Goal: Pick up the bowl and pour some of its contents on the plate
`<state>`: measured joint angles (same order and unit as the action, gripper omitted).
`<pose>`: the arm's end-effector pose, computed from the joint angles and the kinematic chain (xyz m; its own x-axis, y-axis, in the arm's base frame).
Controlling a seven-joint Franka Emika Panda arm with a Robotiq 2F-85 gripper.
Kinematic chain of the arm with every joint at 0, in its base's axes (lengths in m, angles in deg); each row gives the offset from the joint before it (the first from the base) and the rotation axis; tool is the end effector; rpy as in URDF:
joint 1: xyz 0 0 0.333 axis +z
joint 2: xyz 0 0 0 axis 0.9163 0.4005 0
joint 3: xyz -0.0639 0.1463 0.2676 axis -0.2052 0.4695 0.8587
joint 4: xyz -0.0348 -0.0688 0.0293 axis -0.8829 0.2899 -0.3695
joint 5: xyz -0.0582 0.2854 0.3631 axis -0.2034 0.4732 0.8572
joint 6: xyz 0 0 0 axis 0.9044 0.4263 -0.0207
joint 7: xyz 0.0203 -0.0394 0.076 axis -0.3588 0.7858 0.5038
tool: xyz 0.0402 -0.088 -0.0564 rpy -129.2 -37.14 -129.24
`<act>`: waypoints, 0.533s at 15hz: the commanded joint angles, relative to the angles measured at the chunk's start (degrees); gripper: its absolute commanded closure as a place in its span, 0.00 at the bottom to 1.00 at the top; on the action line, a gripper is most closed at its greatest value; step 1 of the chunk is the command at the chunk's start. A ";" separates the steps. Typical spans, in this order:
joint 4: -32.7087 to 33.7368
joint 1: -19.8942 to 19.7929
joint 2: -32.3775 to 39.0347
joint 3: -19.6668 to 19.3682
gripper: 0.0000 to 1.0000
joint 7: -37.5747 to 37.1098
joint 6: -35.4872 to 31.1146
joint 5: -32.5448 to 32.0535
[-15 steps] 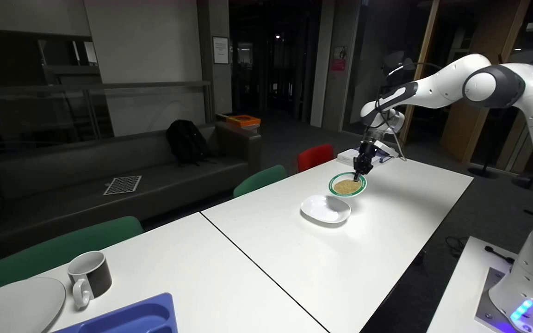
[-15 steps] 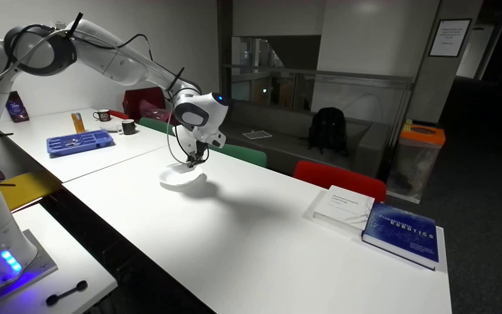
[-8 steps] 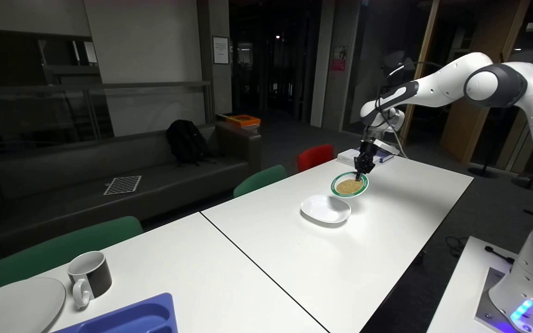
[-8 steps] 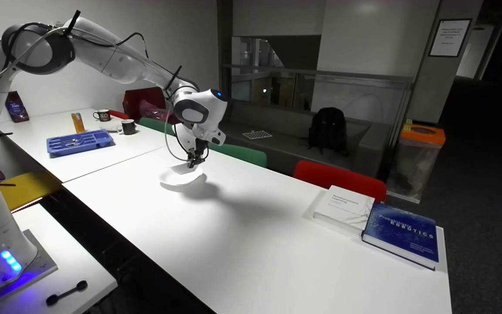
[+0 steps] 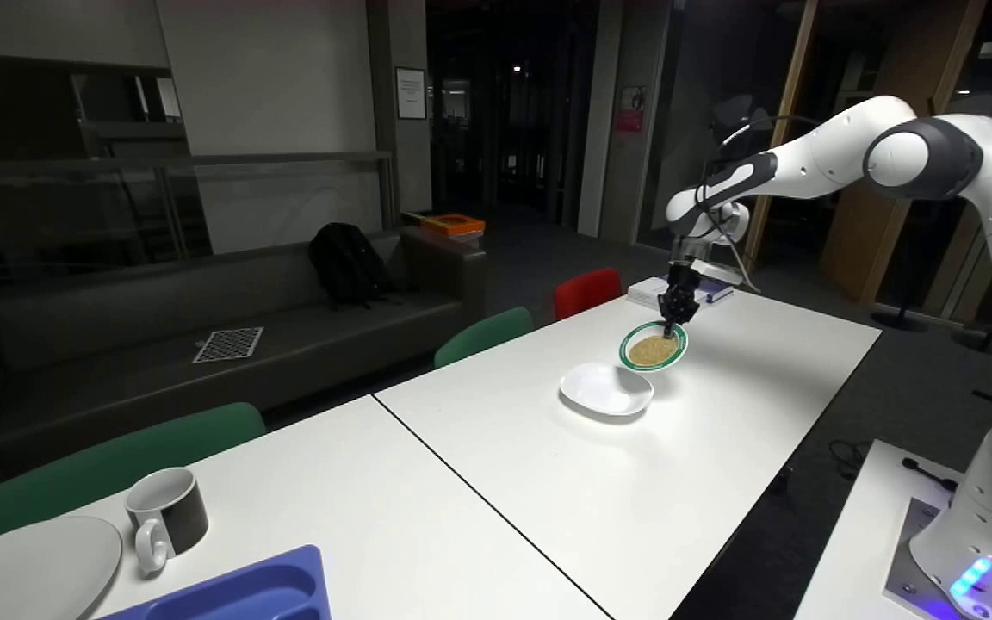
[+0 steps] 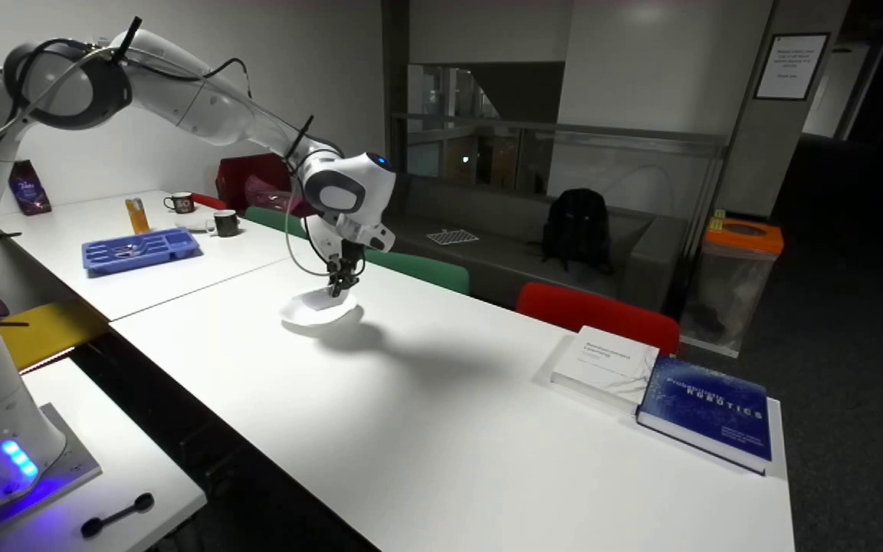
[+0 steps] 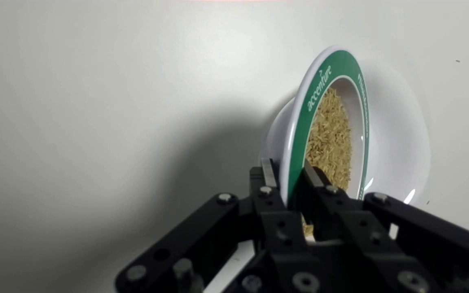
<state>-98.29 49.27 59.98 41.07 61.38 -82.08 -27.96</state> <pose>0.6536 -0.2358 0.2253 0.9393 -0.2592 -0.2247 -0.3196 -0.8990 -0.2995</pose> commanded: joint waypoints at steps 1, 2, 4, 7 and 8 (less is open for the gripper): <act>-2.95 1.81 -3.85 -0.74 0.96 -3.34 -1.98 -2.82; -2.93 2.13 -3.97 -0.77 0.96 -3.94 -2.10 -3.49; -2.85 2.64 -4.11 -0.81 0.96 -5.06 -2.26 -4.73; -2.60 3.31 -4.36 -0.90 0.96 -6.65 -2.10 -6.48; -2.54 3.52 -4.50 -0.94 0.96 -7.20 -2.04 -7.01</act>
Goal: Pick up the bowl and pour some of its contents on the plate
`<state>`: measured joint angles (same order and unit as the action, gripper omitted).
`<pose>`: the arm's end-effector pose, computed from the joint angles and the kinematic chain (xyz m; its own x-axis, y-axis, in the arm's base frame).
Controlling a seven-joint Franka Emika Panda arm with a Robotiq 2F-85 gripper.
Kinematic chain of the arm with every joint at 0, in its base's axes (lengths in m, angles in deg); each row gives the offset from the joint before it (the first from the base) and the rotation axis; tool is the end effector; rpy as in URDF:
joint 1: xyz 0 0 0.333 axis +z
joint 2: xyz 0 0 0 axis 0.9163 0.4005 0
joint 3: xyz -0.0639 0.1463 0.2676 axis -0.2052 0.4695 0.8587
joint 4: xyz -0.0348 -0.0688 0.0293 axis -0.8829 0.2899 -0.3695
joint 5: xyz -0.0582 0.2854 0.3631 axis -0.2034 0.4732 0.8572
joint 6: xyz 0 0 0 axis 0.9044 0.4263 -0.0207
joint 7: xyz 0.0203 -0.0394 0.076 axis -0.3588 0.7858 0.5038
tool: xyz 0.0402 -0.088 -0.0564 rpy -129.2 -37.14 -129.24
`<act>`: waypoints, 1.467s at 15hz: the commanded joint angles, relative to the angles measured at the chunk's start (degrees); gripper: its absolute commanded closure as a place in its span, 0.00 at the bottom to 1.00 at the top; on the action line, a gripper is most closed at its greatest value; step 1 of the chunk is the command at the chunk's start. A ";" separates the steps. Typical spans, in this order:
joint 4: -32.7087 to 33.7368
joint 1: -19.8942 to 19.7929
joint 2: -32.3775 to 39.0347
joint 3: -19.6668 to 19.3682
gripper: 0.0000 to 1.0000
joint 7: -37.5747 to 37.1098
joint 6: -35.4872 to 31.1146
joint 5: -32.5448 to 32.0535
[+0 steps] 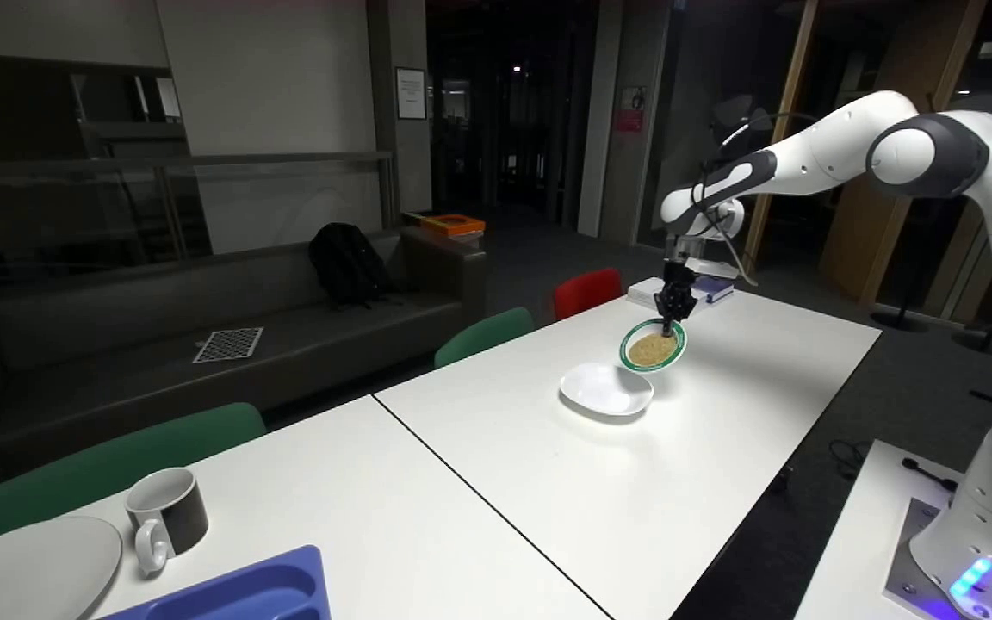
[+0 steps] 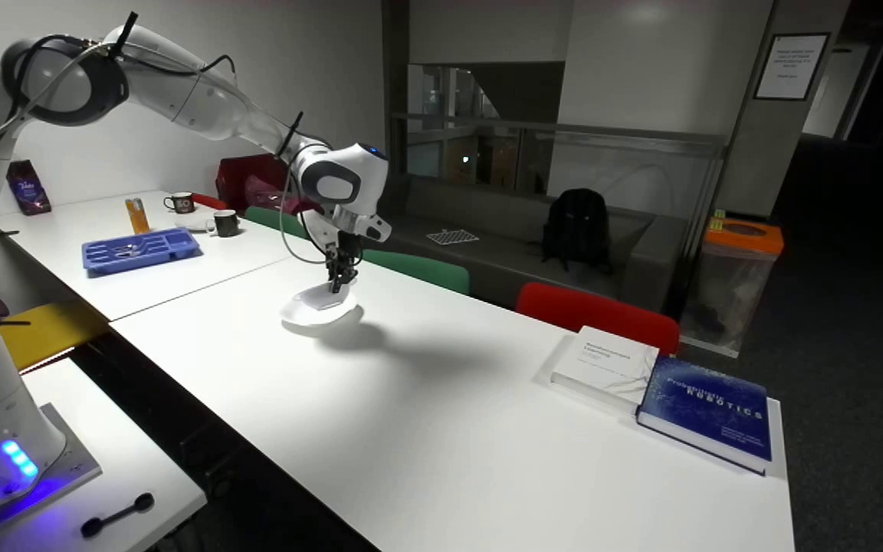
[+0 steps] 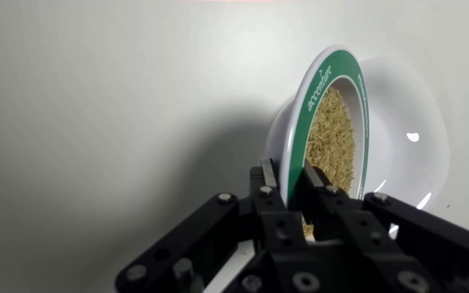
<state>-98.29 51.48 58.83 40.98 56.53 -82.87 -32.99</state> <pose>0.6622 -0.2183 0.2387 0.9362 -0.2728 -0.2218 -0.3191 -0.9242 -0.2101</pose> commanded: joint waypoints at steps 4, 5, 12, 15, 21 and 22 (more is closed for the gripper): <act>-1.78 1.82 -3.25 -0.89 0.96 -4.18 -0.56 -3.57; -1.67 1.90 -3.20 -0.86 0.96 -4.48 -0.48 -3.76; -0.98 2.78 -3.06 -0.59 0.96 -6.19 0.09 -4.54; -0.85 3.23 -3.17 -0.55 0.96 -6.64 0.18 -4.61; -1.67 5.26 -4.03 -0.67 0.96 -9.09 -0.88 -7.02; -1.67 5.63 -4.11 -0.67 0.96 -9.65 -0.94 -7.54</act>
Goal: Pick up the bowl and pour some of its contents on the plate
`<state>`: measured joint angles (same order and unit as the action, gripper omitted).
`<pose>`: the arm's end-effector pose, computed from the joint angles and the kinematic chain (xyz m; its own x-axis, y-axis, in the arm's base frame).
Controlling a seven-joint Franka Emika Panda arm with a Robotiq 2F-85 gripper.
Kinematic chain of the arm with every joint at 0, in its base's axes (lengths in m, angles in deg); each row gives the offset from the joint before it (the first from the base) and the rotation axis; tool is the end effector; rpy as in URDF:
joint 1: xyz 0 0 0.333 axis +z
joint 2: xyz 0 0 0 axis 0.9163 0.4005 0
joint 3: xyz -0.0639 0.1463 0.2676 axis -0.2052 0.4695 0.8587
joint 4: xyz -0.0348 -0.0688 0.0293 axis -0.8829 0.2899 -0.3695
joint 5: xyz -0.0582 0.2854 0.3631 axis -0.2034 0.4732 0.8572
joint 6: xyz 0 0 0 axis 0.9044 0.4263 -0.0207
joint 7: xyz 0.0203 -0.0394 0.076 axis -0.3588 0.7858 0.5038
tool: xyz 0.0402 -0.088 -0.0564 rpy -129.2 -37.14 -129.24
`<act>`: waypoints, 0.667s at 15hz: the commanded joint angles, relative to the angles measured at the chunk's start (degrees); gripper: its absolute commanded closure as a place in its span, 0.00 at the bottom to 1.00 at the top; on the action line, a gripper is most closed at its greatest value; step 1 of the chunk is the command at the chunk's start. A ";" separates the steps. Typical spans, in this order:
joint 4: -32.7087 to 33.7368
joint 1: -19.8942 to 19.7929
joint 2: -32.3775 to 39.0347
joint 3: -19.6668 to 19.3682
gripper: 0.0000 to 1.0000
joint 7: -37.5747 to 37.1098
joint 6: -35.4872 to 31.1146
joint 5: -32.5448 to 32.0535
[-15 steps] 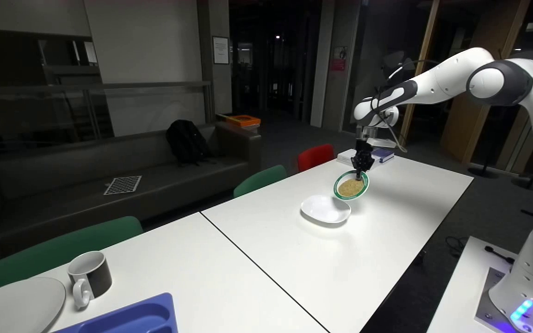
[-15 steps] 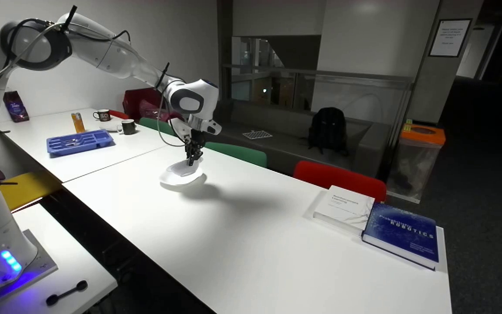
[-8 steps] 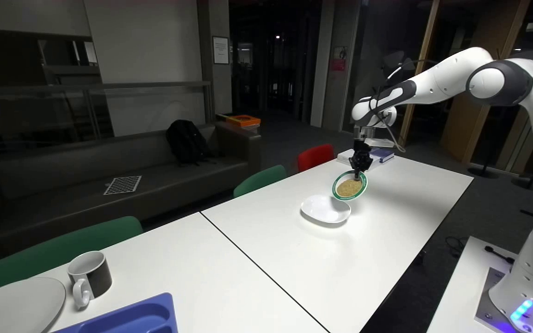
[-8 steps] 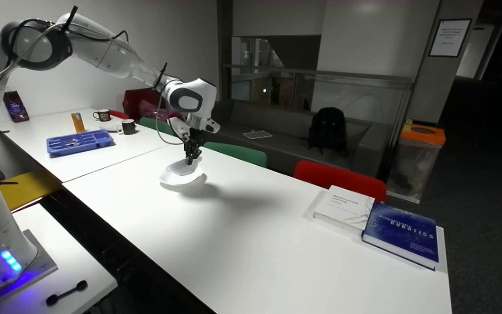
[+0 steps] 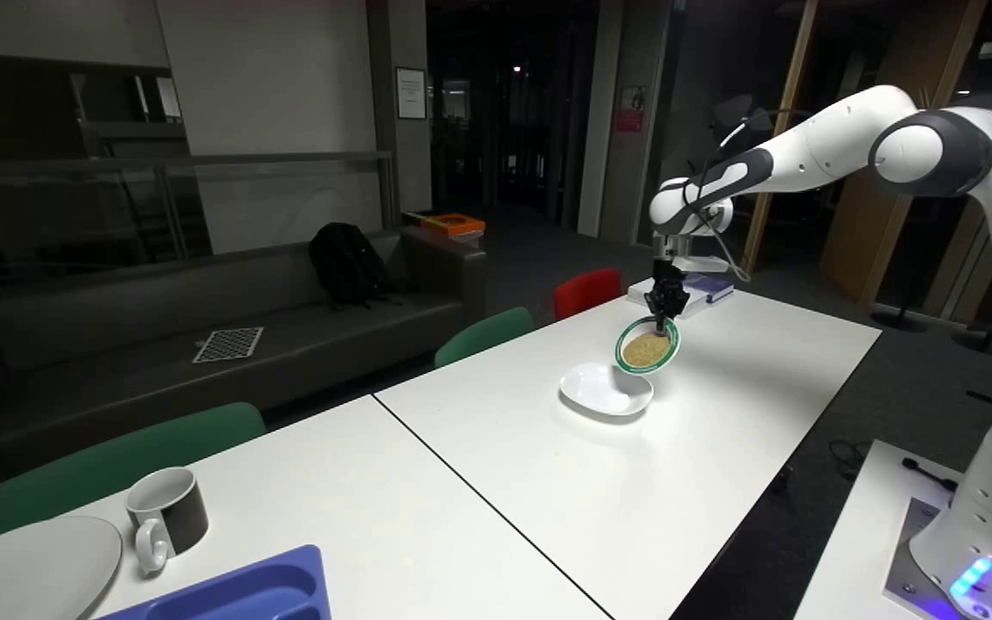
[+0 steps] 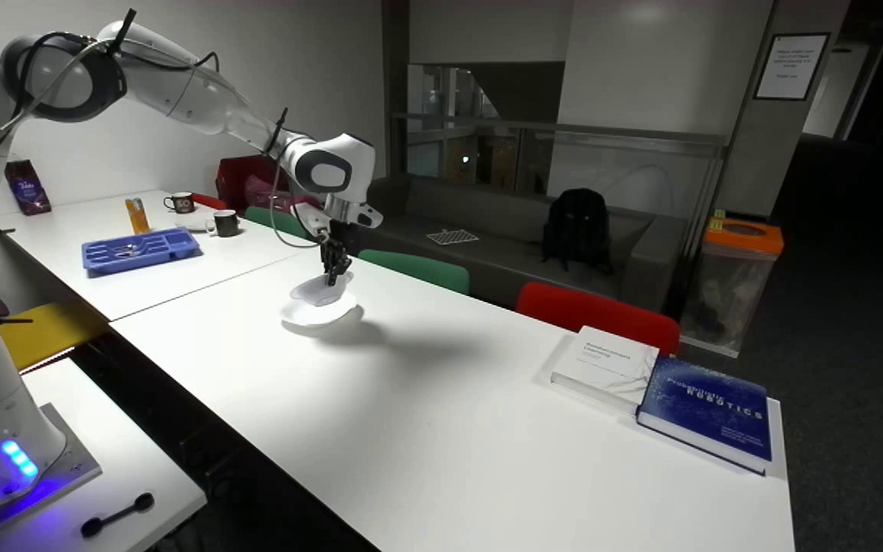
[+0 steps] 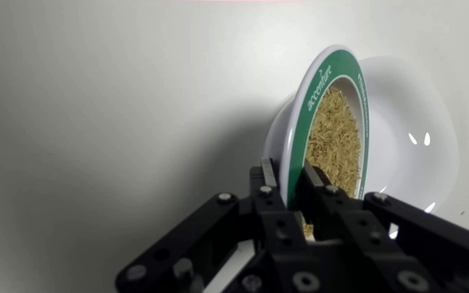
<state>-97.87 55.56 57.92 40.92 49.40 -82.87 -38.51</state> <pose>0.6770 -0.1784 0.2524 0.9311 -0.2892 -0.2221 -0.3179 -0.9422 -0.1060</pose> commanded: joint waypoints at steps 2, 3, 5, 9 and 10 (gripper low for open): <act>-2.02 2.26 -3.36 -0.66 0.96 -3.69 -0.91 -3.05; -2.00 2.57 -3.44 -0.68 0.96 -4.29 -0.90 -3.54; -2.11 3.28 -3.68 -0.76 0.96 -5.57 -1.10 -4.77; -2.15 4.40 -3.62 -0.77 0.96 -7.82 -1.14 -6.93; -2.20 4.69 -3.64 -0.81 0.96 -8.49 -1.25 -7.44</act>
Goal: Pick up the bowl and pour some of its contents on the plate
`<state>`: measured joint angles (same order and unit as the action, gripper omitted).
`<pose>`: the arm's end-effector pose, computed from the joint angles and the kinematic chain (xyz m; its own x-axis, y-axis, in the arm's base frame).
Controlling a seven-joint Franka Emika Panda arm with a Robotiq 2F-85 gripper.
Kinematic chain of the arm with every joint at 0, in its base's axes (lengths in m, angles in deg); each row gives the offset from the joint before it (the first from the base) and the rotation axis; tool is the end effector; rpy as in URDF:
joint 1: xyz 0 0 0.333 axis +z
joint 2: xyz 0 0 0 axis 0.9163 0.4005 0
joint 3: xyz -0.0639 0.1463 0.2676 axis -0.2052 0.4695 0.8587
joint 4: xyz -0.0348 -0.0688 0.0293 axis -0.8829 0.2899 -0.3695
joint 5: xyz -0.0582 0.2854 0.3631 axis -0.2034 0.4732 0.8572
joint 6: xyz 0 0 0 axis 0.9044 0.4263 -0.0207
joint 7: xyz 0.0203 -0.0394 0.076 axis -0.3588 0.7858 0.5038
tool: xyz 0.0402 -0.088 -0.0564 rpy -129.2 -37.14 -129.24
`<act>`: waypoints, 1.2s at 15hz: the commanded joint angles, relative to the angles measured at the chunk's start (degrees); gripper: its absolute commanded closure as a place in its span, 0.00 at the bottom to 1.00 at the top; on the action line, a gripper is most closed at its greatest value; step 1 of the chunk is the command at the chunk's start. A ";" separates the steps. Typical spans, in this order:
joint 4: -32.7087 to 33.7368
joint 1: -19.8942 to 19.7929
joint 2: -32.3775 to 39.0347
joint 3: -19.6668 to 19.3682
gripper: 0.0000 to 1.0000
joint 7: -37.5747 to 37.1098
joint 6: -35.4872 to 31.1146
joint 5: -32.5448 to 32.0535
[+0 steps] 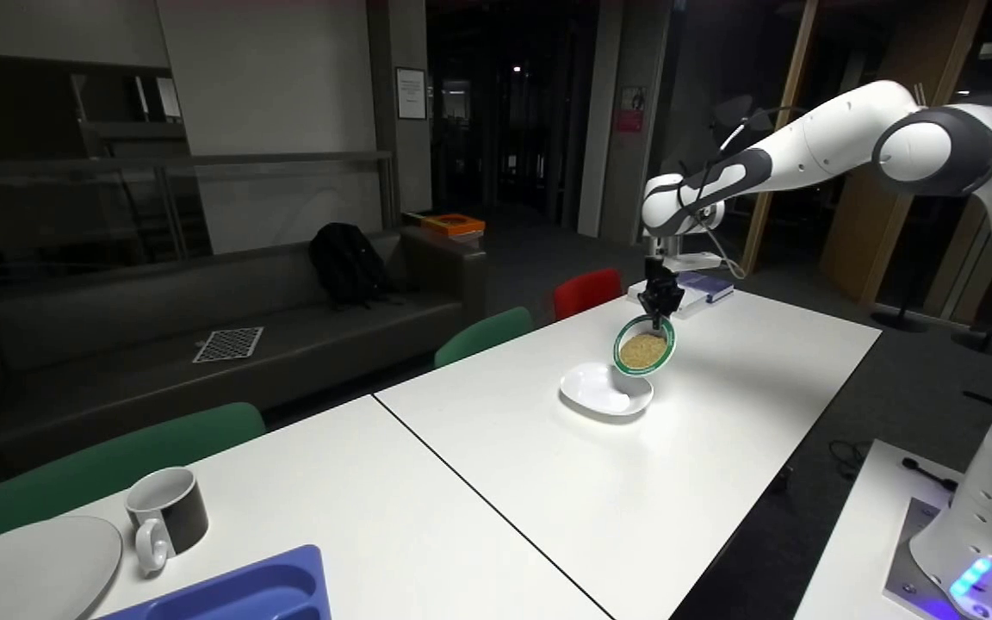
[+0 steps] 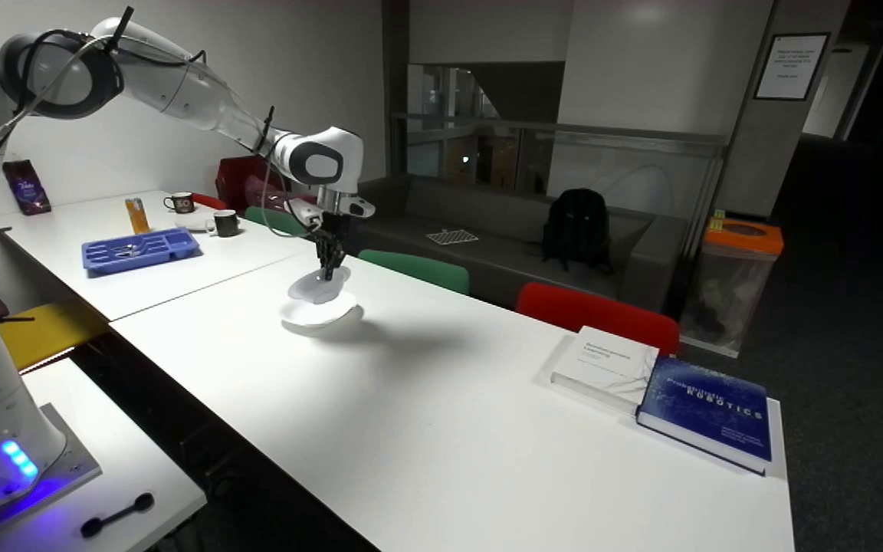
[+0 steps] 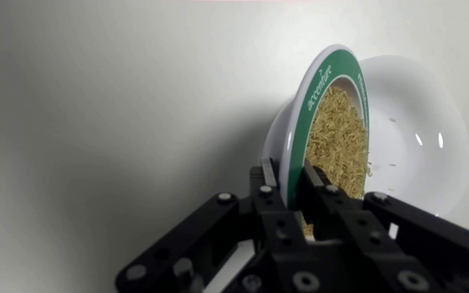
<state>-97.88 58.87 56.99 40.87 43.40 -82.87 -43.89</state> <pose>0.6853 -0.1462 0.2633 0.9296 -0.3033 -0.2096 -0.3118 -0.9501 -0.0080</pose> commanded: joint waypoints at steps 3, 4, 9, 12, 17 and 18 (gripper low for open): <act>-1.85 2.08 -2.48 -0.87 0.96 -4.19 -0.90 -3.46; -1.77 2.30 -2.41 -0.94 0.96 -4.90 -0.81 -3.98; -1.15 3.22 -2.03 -1.09 0.96 -7.58 -0.04 -6.14; -0.77 3.81 -1.70 -1.19 0.96 -9.30 0.34 -7.21; -0.15 4.69 -1.28 -1.35 0.96 -11.69 1.07 -8.69; -0.04 4.85 -1.21 -1.36 0.96 -12.11 1.20 -8.85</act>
<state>-97.88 62.49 57.00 40.45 33.53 -82.86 -51.06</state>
